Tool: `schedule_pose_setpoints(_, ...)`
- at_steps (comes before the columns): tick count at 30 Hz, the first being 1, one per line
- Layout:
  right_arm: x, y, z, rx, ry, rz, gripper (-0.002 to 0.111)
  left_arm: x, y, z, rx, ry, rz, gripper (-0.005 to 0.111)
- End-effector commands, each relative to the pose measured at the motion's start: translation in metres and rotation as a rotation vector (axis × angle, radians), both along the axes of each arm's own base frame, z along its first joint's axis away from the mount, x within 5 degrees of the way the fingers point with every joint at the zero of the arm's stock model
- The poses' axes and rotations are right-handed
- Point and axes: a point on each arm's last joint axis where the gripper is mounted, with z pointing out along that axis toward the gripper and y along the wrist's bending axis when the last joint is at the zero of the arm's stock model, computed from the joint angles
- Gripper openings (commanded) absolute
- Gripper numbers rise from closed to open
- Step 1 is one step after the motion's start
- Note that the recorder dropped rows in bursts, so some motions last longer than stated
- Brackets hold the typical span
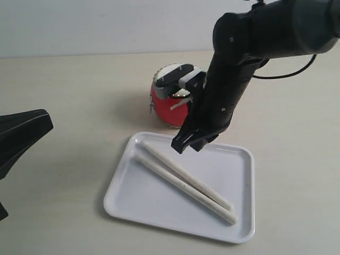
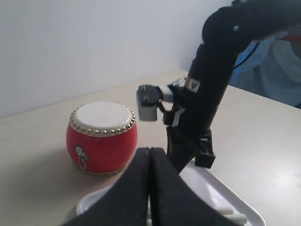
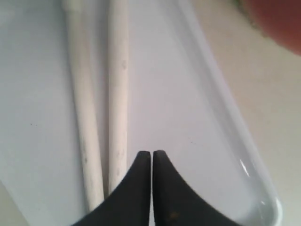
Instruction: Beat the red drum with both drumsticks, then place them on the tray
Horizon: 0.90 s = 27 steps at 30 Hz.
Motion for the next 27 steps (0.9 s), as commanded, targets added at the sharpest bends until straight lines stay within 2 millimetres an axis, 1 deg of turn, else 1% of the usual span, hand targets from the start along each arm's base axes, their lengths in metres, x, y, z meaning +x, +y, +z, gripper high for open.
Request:
schedule_pose_setpoints(1, -0.026, -0.02, 0.039, 0.093, -0.151, -0.046, 0.0, -0.002, 0.001, -0.002, 0.013, -0.003, -0.003, 0.001)
schedule_pose_setpoints(2, -0.035, -0.027, 0.046, 0.121, -0.193, -0.063, 0.0, -0.002, 0.0, -0.001, 0.006, -0.008, -0.011, 0.001)
schedule_pose_setpoints(3, -0.045, -0.035, 0.047, 0.136, -0.214, -0.08, 0.0, -0.003, -0.001, -0.001, 0.001, -0.012, -0.02, 0.001)
schedule_pose_setpoints(5, -0.067, -0.051, 0.057, 0.201, -0.293, -0.135, 0.0, -0.005, -0.002, 0.001, -0.024, -0.02, -0.049, 0.001)
schedule_pose_setpoints(8, -0.097, -0.075, 0.072, 0.322, -0.428, -0.209, 0.0, -0.008, -0.004, 0.001, -0.001, -0.044, -0.088, 0.001)
schedule_pose_setpoints(12, -0.135, -0.103, 0.085, 0.467, -0.559, -0.284, 0.0, -0.009, -0.004, 0.002, -0.042, -0.005, -0.083, 0.001)
schedule_pose_setpoints(15, -0.159, -0.12, 0.09, 0.532, -0.625, -0.286, 0.0, -0.013, -0.002, 0.007, -0.097, 0.003, -0.079, 0.001)
schedule_pose_setpoints(18, -0.179, -0.133, 0.089, 0.592, -0.661, -0.298, 0.0, -0.022, 0.002, 0.016, -0.145, -0.034, -0.074, 0.0)
schedule_pose_setpoints(21, -0.195, -0.142, 0.094, 0.694, -0.708, -0.33, 0.0, -0.032, 0.007, 0.023, -0.179, -0.067, -0.069, 0.0)
schedule_pose_setpoints(23, -0.202, -0.148, 0.096, 0.74, -0.754, -0.334, 0.0, -0.039, 0.011, 0.026, -0.197, -0.087, -0.055, 0.0)
schedule_pose_setpoints(25, -0.206, -0.151, 0.096, 0.762, -0.776, -0.336, 0.0, -0.044, 0.015, 0.026, -0.178, -0.096, -0.026, 0.0)
schedule_pose_setpoints(27, -0.209, -0.153, 0.094, 0.792, -0.77, -0.352, 0.0, -0.049, 0.02, 0.026, -0.172, -0.1, 0.002, 0.0)
